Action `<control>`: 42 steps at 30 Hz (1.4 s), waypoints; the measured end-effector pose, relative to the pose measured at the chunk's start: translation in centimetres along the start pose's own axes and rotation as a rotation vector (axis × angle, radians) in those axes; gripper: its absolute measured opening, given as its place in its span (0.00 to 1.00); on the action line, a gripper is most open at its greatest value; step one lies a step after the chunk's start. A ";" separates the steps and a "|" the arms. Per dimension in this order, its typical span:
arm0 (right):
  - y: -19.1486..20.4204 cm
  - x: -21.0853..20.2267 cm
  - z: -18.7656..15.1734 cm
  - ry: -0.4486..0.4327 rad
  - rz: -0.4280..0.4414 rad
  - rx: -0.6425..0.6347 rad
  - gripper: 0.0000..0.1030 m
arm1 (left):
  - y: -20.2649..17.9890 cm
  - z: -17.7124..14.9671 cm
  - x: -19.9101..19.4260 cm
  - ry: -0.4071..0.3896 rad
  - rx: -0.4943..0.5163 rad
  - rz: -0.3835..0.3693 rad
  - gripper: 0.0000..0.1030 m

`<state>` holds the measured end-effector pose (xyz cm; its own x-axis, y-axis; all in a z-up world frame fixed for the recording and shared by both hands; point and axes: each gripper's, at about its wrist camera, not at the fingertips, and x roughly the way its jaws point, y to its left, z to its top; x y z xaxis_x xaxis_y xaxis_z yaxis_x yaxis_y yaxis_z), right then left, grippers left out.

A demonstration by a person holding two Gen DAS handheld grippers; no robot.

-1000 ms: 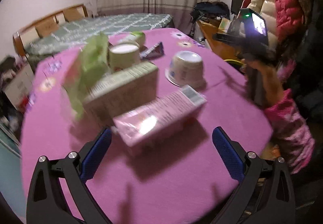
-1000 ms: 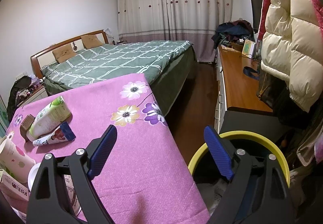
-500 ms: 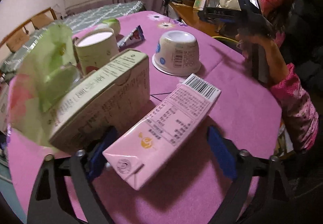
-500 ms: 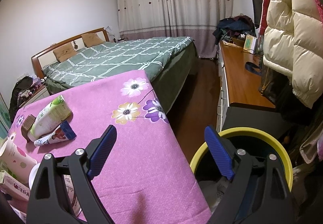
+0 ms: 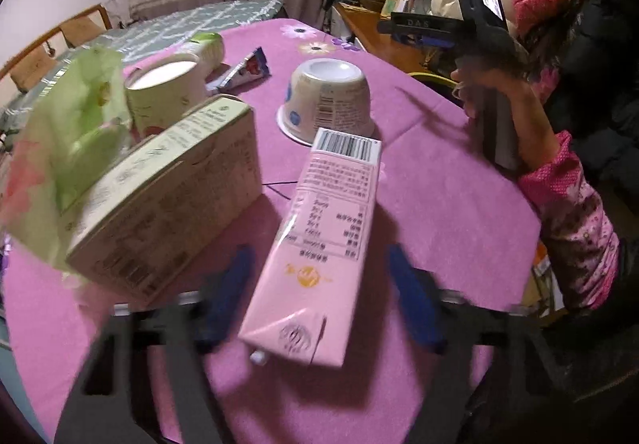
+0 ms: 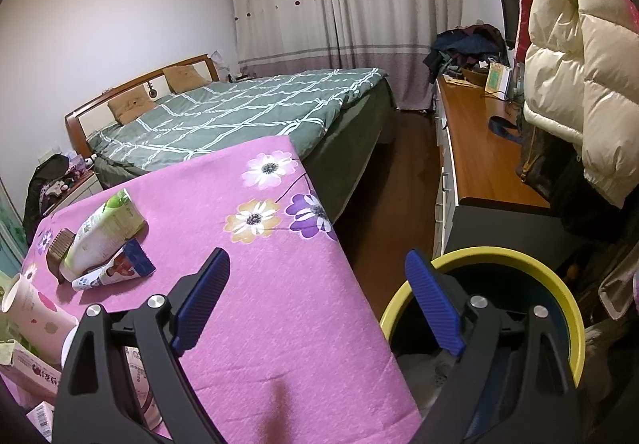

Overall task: Collect trash
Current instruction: 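Reach the left tool to the pink milk carton and grasp it, then carry the pink milk carton over the bin and open the left tool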

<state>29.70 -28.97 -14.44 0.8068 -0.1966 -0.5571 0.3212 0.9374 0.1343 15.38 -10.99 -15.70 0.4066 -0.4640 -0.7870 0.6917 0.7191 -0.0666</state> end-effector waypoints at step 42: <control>-19.8 -16.4 -4.1 -0.118 -0.230 0.194 0.83 | -20.0 21.5 14.6 -0.001 0.239 -0.173 0.37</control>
<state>8.09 -43.15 -11.35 0.7505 -0.4395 -0.4935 0.5810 0.7947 0.1758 20.28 -43.28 -12.67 0.2710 -0.5700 -0.7757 0.8719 0.4869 -0.0532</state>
